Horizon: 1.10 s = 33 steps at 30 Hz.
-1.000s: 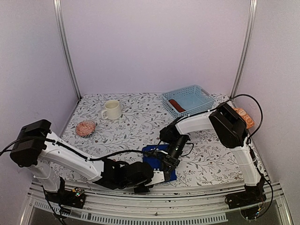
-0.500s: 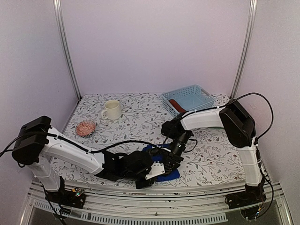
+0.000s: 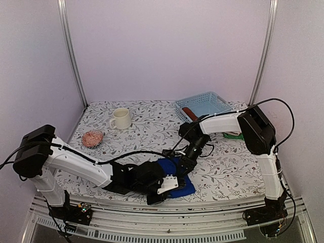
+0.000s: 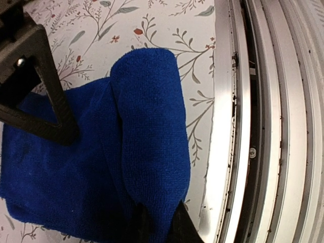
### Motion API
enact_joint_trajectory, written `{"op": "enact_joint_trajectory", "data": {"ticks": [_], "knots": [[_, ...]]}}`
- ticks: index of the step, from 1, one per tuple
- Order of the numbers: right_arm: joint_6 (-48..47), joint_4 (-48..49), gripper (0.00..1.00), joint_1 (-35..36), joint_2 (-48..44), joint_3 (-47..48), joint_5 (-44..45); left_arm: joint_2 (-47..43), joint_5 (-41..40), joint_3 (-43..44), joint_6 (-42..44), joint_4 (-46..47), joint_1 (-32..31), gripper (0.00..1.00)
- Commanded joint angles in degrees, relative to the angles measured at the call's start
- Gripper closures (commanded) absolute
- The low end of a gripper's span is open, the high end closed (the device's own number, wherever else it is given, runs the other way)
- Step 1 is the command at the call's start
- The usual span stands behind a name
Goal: Roll the towels
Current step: Roll the towel at the center of the board.
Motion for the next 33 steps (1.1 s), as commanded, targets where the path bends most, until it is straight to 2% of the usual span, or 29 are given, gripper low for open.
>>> {"op": "enact_joint_trajectory", "data": {"ticks": [1, 6, 14, 17, 21, 24, 27, 33], "knots": [[4.7, 7.6, 0.63, 0.4, 3.2, 0.0, 9.3, 0.1, 2.5, 1.0, 0.7, 0.6, 0.8, 1.0], [2.7, 5.1, 0.63, 0.0, 0.0, 0.7, 5.3, 3.6, 3.9, 2.2, -2.0, -1.1, 2.5, 1.0], [-1.5, 1.7, 0.56, -6.0, -20.2, 0.7, 0.5, 5.9, 15.1, 3.2, -8.2, -4.3, 7.7, 1.0], [-2.4, 5.2, 0.56, -7.5, -29.0, -5.2, 0.3, 6.2, 21.1, 2.5, -12.8, -3.1, 10.5, 1.0], [-3.9, 13.0, 0.56, -7.0, -38.8, -18.8, 1.1, 7.4, 29.1, 0.6, -19.3, -0.3, 13.8, 1.0], [-6.2, 22.3, 0.58, -3.0, -44.4, -28.5, 9.5, 10.6, 34.2, 0.9, -23.1, 0.4, 15.5, 1.0], [-8.0, 29.6, 0.57, 4.8, -48.2, -35.6, 21.2, 12.3, 37.1, 1.3, -25.6, 1.0, 16.6, 1.0], [-10.9, 37.8, 0.54, 16.0, -44.4, -39.8, 34.3, 13.7, 38.9, 1.3, -27.6, 1.4, 18.4, 1.0]]}}
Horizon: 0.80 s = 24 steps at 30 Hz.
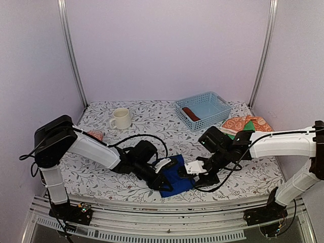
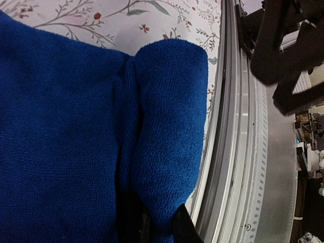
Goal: Roll the towels
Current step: Roll the towel at the center of the board.
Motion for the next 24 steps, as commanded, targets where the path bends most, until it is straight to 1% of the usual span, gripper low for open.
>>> {"op": "enact_joint_trajectory", "data": {"ticks": [1, 4, 8, 11, 14, 18, 20, 21, 22, 24], "knots": [[-3.0, 11.0, 0.54, 5.3, 2.5, -0.7, 13.2, 3.7, 1.1, -1.3, -3.0, -5.2, 0.9, 1.0], [-4.9, 13.3, 0.52, 7.9, 5.4, -1.4, 14.6, 3.7, 0.9, -1.6, -2.7, -5.4, 1.0, 1.0], [-6.8, 15.0, 0.52, 9.4, 10.2, -1.6, 15.9, 3.6, 0.5, -1.5, -2.2, -5.8, 1.1, 1.0], [-7.4, 15.7, 0.54, 9.9, 13.2, -1.7, 17.5, 3.6, 0.5, -1.5, -1.8, -6.2, 1.3, 1.0], [-7.9, 16.3, 0.58, 10.0, 14.8, -2.2, 18.0, 3.5, 0.4, -1.6, -0.8, -7.2, 1.9, 1.0], [-8.7, 17.5, 0.6, 10.0, 17.4, -3.4, 19.7, 0.8, -0.3, -2.1, 1.0, -7.7, 2.8, 0.99], [-8.9, 16.7, 0.63, 10.1, 19.0, -3.3, 19.8, -1.3, -2.6, -2.2, 1.9, -8.6, 2.8, 0.86], [-8.7, 15.8, 0.67, 10.0, 19.6, -3.0, 19.4, -2.8, -4.1, -2.3, 2.5, -9.1, 2.8, 0.8], [-8.5, 14.4, 0.73, 10.0, 20.2, -2.2, 18.5, -4.5, -6.3, -2.5, 2.8, -9.6, 2.8, 0.75], [-7.1, 10.7, 0.78, 9.8, 20.7, -0.6, 14.9, -8.9, -11.3, -3.7, 3.2, -10.5, 2.8, 0.67]]}}
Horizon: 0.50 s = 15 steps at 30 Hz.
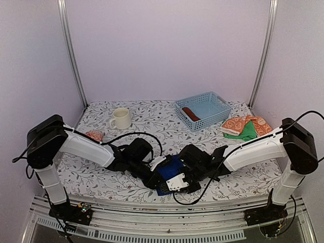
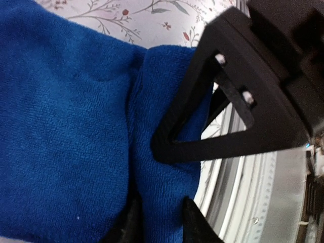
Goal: Roll the towels
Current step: Roll the towel at the center of the board.
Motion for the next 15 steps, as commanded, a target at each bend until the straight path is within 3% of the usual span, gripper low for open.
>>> {"op": "enact_joint_trajectory", "data": {"ticks": [1, 4, 10, 15], "knots": [[2.3, -11.2, 0.8, -0.1, 5.3, 1.0, -4.4, -8.6, -12.6, -3.4, 2.5, -7.6, 0.9, 0.64], [5.8, -18.4, 0.86, -1.6, 5.9, 4.4, -13.4, -16.6, -19.8, -6.7, 2.8, -7.7, 0.8, 0.57], [11.8, -31.2, 0.87, -7.7, 11.9, 14.3, -30.3, -33.8, -33.2, -16.9, 4.7, -2.1, -3.0, 0.55], [12.8, -43.8, 0.87, -12.7, 24.1, 27.0, -37.9, -36.4, -40.8, -21.8, 7.8, 1.9, -10.6, 0.58]]}}
